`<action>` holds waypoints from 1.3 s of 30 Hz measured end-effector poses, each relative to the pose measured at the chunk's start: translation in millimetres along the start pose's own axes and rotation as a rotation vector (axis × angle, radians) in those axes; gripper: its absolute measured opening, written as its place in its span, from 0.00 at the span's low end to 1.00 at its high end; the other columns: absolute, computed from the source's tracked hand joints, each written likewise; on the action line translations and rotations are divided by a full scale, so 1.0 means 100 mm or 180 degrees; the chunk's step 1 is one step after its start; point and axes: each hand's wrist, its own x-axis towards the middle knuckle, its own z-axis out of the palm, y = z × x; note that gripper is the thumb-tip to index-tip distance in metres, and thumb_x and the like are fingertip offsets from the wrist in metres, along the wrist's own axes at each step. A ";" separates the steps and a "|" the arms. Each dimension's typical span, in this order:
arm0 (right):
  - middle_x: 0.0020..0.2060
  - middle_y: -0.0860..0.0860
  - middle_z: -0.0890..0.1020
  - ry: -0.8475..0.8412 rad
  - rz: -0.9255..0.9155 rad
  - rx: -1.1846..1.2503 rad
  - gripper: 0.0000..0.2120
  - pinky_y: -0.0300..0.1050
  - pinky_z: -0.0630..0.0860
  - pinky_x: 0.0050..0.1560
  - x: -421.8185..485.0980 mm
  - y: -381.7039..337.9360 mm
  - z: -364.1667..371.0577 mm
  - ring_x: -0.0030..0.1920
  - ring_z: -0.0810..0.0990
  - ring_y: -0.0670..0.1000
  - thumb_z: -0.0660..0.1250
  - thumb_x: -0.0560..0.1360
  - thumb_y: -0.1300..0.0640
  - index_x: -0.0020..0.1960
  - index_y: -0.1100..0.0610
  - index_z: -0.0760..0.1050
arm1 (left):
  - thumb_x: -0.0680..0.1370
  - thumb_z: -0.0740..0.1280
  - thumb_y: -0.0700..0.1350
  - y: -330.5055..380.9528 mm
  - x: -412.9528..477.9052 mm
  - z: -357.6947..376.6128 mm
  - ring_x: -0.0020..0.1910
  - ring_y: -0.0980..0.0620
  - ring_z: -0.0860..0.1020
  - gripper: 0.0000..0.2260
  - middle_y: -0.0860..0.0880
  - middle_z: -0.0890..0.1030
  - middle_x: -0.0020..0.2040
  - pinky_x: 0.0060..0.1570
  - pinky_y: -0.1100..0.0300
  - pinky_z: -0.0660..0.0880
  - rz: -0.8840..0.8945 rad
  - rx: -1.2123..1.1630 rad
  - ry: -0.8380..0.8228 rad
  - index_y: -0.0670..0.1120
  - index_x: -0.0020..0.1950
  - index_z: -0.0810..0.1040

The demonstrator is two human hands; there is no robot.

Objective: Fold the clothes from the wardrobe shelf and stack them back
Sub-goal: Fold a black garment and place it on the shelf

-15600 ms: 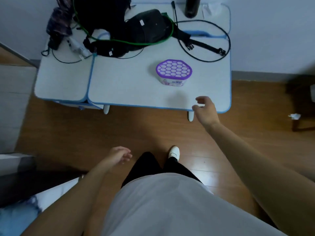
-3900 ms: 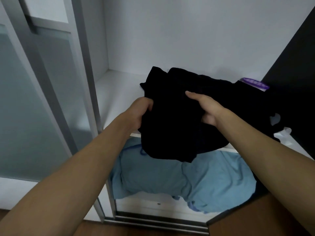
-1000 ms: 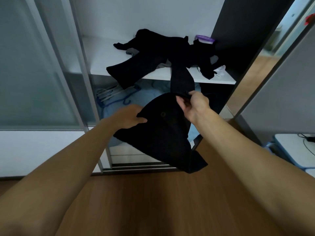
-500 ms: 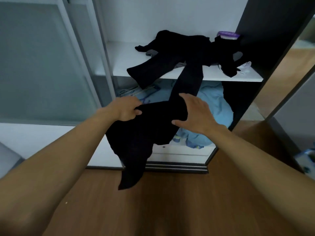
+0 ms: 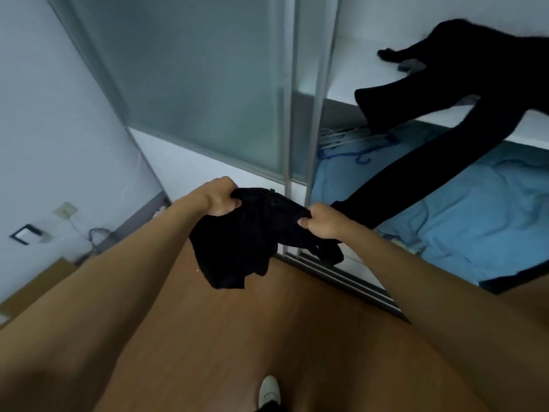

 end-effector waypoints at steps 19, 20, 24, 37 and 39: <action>0.37 0.53 0.81 -0.0356 -0.0303 0.0289 0.06 0.35 0.73 0.26 0.18 -1.03 0.06 0.34 0.82 0.47 0.66 0.77 0.64 0.42 0.59 0.77 | 0.77 0.57 0.33 -0.27 -0.34 0.11 0.22 0.53 0.78 0.07 0.48 0.76 0.24 0.30 0.59 0.80 -0.0978 -0.3956 -0.0478 0.41 0.44 0.72; 0.35 0.52 0.80 -0.0351 -0.0343 0.0322 0.08 0.34 0.72 0.24 0.14 -1.03 0.01 0.29 0.81 0.44 0.65 0.78 0.65 0.40 0.58 0.76 | 0.76 0.56 0.32 -0.19 -0.32 0.10 0.22 0.52 0.78 0.07 0.48 0.77 0.24 0.30 0.58 0.81 -0.0915 -0.4059 -0.0441 0.41 0.45 0.71; 0.37 0.52 0.82 -0.0193 -0.0324 0.0486 0.03 0.34 0.75 0.25 0.02 -1.02 -0.23 0.32 0.82 0.45 0.68 0.77 0.61 0.45 0.59 0.78 | 0.74 0.56 0.30 0.09 -0.25 0.10 0.27 0.51 0.83 0.16 0.44 0.82 0.37 0.29 0.56 0.80 -0.0565 -0.3959 -0.0086 0.47 0.55 0.71; 0.44 0.43 0.86 -0.0116 -0.1004 0.1543 0.21 0.38 0.82 0.42 -0.40 -0.73 -0.40 0.45 0.85 0.42 0.76 0.67 0.44 0.58 0.42 0.77 | 0.75 0.59 0.30 0.48 -0.18 -0.05 0.40 0.49 0.83 0.24 0.42 0.80 0.52 0.32 0.60 0.80 -0.0510 -0.4983 0.0118 0.43 0.70 0.72; 0.49 0.47 0.85 0.0189 -0.1159 0.1008 0.25 0.37 0.81 0.46 -0.44 -0.72 -0.40 0.48 0.84 0.44 0.77 0.64 0.50 0.60 0.48 0.76 | 0.75 0.59 0.30 0.60 -0.20 -0.03 0.34 0.49 0.84 0.22 0.42 0.80 0.49 0.31 0.60 0.80 -0.0465 -0.5157 0.0012 0.38 0.69 0.71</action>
